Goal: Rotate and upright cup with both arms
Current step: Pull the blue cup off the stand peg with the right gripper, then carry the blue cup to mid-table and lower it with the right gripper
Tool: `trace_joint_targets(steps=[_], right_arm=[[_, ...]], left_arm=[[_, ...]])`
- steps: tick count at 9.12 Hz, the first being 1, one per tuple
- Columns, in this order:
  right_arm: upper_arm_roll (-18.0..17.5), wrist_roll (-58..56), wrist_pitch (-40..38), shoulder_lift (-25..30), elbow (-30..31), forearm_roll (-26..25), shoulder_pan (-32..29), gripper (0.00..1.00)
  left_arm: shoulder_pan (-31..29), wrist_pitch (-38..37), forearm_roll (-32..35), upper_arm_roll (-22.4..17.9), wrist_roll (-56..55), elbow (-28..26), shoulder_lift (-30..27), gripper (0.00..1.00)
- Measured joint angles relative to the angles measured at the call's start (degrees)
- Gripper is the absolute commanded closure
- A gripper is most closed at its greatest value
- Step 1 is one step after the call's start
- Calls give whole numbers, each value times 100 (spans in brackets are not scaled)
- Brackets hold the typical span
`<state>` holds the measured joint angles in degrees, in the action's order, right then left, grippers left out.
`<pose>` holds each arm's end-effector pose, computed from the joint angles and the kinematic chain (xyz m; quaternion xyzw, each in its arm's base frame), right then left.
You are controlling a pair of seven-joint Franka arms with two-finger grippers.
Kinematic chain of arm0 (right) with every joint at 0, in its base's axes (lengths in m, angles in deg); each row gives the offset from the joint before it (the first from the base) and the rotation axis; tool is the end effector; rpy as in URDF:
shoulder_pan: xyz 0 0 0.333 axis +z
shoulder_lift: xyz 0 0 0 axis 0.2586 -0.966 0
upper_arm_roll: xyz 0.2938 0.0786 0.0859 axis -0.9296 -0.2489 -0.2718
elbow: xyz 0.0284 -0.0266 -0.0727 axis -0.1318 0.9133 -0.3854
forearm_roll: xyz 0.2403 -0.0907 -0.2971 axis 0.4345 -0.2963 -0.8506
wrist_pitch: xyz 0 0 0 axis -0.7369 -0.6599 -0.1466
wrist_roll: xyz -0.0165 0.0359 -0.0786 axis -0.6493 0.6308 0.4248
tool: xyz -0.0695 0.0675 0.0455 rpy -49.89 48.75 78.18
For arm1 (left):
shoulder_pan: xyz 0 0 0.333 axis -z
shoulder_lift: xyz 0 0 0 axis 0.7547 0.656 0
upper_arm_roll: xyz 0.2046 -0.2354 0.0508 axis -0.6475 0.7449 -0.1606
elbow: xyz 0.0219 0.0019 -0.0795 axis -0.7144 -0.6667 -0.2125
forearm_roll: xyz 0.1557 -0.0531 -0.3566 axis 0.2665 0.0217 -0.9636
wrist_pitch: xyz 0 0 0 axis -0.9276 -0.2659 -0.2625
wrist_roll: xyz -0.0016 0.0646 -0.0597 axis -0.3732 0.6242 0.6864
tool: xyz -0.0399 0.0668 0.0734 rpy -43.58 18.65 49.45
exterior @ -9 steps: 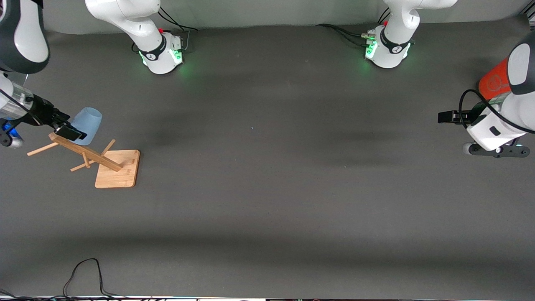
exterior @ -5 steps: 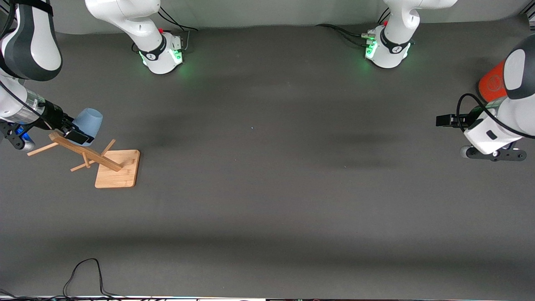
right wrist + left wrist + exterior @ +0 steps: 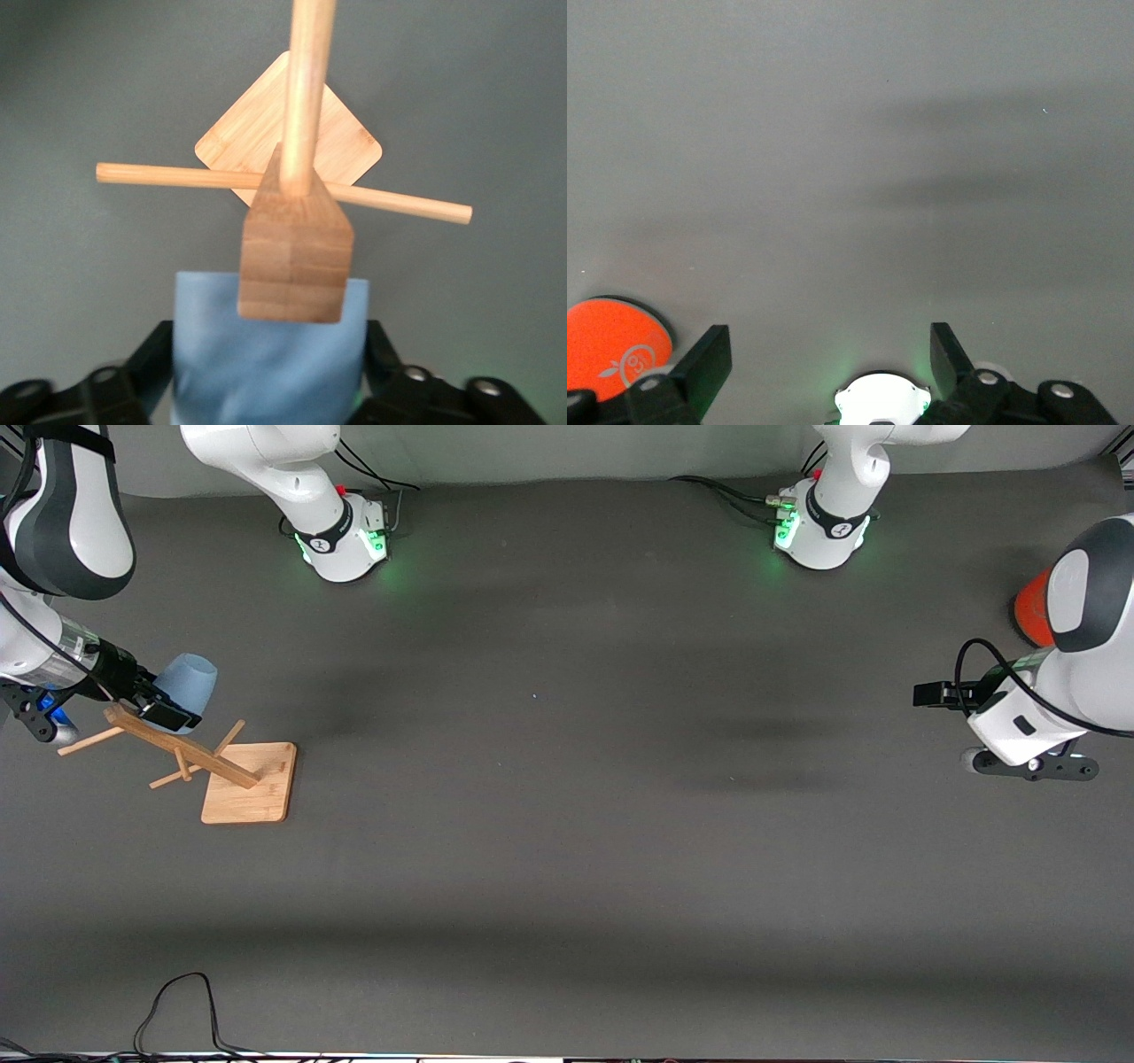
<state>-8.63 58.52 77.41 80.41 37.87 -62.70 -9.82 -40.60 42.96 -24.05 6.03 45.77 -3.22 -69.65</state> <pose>0.5007 -0.0883 0.4461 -0.9265 0.3734 0.0461 0.0093 0.5807 -0.0199 0.4833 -0.9840 0.0438 0.1701 0.0297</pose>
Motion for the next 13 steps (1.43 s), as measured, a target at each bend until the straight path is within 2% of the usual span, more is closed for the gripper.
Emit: trace_joint_targets(steps=[1,5,8,10,12,13], right_arm=[[6,-2,0,3,0,0,0,39],[8,-3,-197,95,-24,0,1,39],[-144,116,-908,719,-93,5,19,39],[-581,755,-1279,1108,-91,70,34,39],[-1394,1919,-1442,1334,-125,463,60,39],[-2014,2933,-1458,1333,-251,763,90,39]], left_arm=[[0,48,0,0,0,0,6,0],[1,153,-2,-3,0,1,18,0],[3,180,-28,-2,0,1,21,0],[22,178,-39,3,1,2,21,0],[30,171,-42,5,1,1,21,0],[33,169,-44,6,1,1,21,0]])
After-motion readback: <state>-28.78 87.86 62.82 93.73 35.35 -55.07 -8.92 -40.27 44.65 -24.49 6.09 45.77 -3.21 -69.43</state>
